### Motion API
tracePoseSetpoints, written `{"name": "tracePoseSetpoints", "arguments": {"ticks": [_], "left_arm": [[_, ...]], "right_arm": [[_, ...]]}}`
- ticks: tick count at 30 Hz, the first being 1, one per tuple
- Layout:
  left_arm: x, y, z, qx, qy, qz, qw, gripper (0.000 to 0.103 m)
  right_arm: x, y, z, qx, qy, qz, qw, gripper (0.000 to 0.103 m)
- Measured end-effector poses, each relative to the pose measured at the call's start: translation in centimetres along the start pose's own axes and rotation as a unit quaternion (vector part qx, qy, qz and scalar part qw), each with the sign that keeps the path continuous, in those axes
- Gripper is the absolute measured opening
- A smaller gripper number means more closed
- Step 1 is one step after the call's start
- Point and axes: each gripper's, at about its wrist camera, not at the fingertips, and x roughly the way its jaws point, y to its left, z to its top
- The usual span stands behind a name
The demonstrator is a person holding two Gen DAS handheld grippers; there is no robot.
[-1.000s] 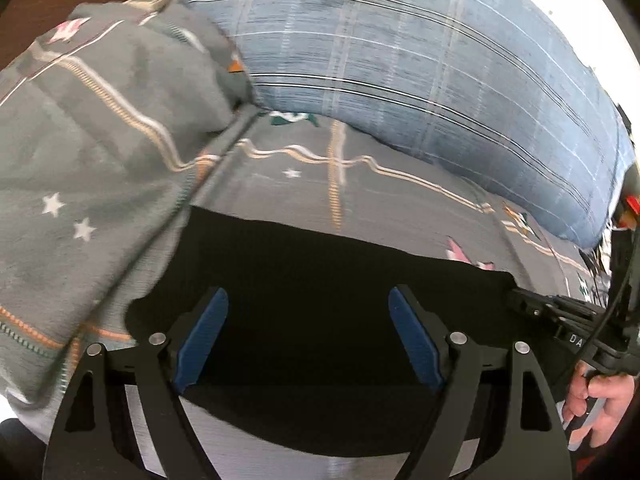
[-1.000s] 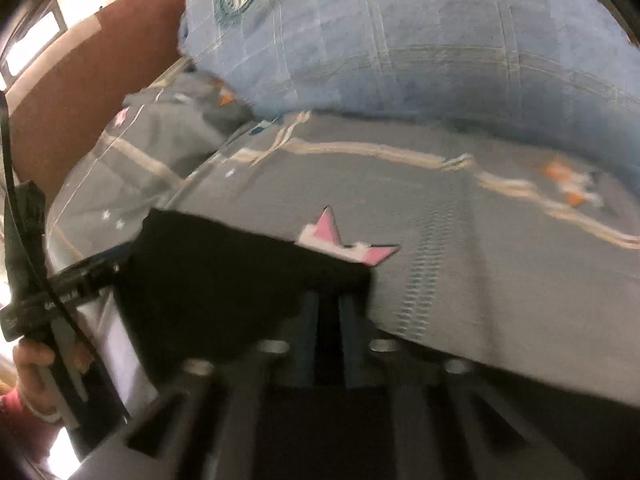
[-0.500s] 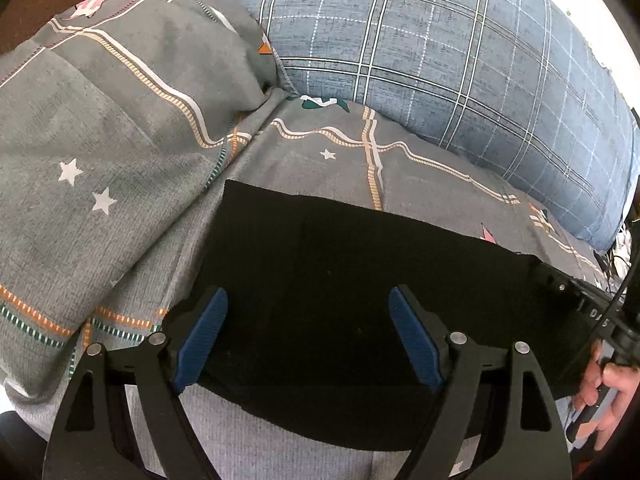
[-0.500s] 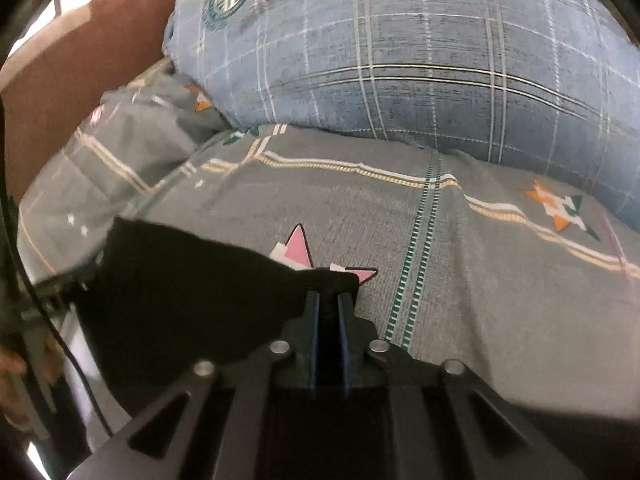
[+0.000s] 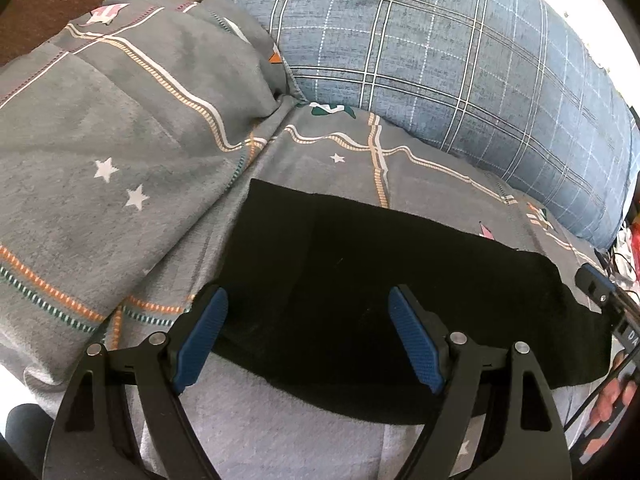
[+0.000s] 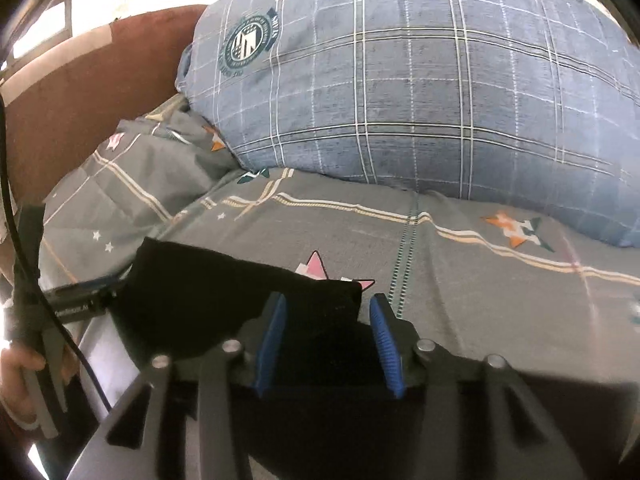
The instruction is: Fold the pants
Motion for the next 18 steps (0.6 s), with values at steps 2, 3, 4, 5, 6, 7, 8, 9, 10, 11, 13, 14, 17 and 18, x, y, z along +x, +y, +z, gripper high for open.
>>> {"name": "tracePoseSetpoints", "arguments": {"ticks": [2, 3, 4, 5, 6, 7, 8, 9, 10, 11, 13, 14, 17, 18], "left_arm": [[-0.2, 0.3, -0.1, -0.003, -0.001, 0.003, 1.0, 0.083], [-0.3, 0.4, -0.1, -0.005, -0.002, 0.003, 1.0, 0.083], [-0.4, 0.6, -0.1, -0.008, -0.002, 0.004, 1.0, 0.083], [-0.3, 0.9, -0.1, -0.011, -0.001, 0.006, 0.9999, 0.083], [-0.2, 1.1, -0.2, -0.013, 0.001, 0.008, 0.9999, 0.083], [0.0, 1.2, -0.2, -0.014, 0.005, 0.012, 0.9998, 0.083], [0.3, 1.4, -0.3, -0.015, 0.009, 0.014, 0.9998, 0.083], [0.5, 1.6, -0.3, -0.016, 0.013, 0.016, 0.9997, 0.083], [0.6, 1.6, -0.4, -0.015, 0.016, 0.017, 0.9996, 0.083], [0.9, 1.8, -0.4, -0.014, 0.02, 0.019, 0.9995, 0.083], [1.2, 2.1, -0.5, -0.017, 0.027, 0.017, 0.9993, 0.083], [1.2, 2.2, -0.6, -0.02, 0.027, 0.015, 0.9993, 0.083], [0.9, 2.5, -0.3, -0.025, 0.02, 0.013, 0.9994, 0.083], [0.7, 2.6, -0.2, -0.027, 0.018, 0.011, 0.9994, 0.083]], "right_arm": [[-0.5, 0.0, 0.0, 0.005, -0.004, 0.009, 1.0, 0.045], [-0.7, 0.2, -0.1, 0.006, -0.005, 0.022, 1.0, 0.045], [-0.8, 0.4, -0.2, 0.005, -0.004, 0.031, 1.0, 0.045], [-0.8, 0.7, -0.3, 0.002, -0.002, 0.039, 0.999, 0.045], [-0.6, 1.1, -0.4, -0.002, 0.005, 0.049, 0.999, 0.044], [-0.1, 1.5, -0.6, -0.006, 0.014, 0.059, 0.998, 0.043], [0.4, 1.7, -0.7, -0.008, 0.02, 0.063, 0.998, 0.039], [1.6, 1.8, -0.8, -0.005, 0.031, 0.061, 0.998, 0.036], [2.6, 1.5, -0.9, 0.001, 0.043, 0.054, 0.998, 0.029], [3.4, 1.2, -1.0, 0.007, 0.052, 0.046, 0.998, 0.025], [4.7, 0.5, -1.1, 0.025, 0.073, 0.04, 0.996, 0.022], [4.5, 0.5, -1.2, 0.028, 0.071, 0.041, 0.996, 0.023], [3.0, 1.9, -1.0, 0.006, 0.056, 0.055, 0.997, 0.029], [2.6, 2.6, -1.1, -0.004, 0.055, 0.063, 0.997, 0.029]]}}
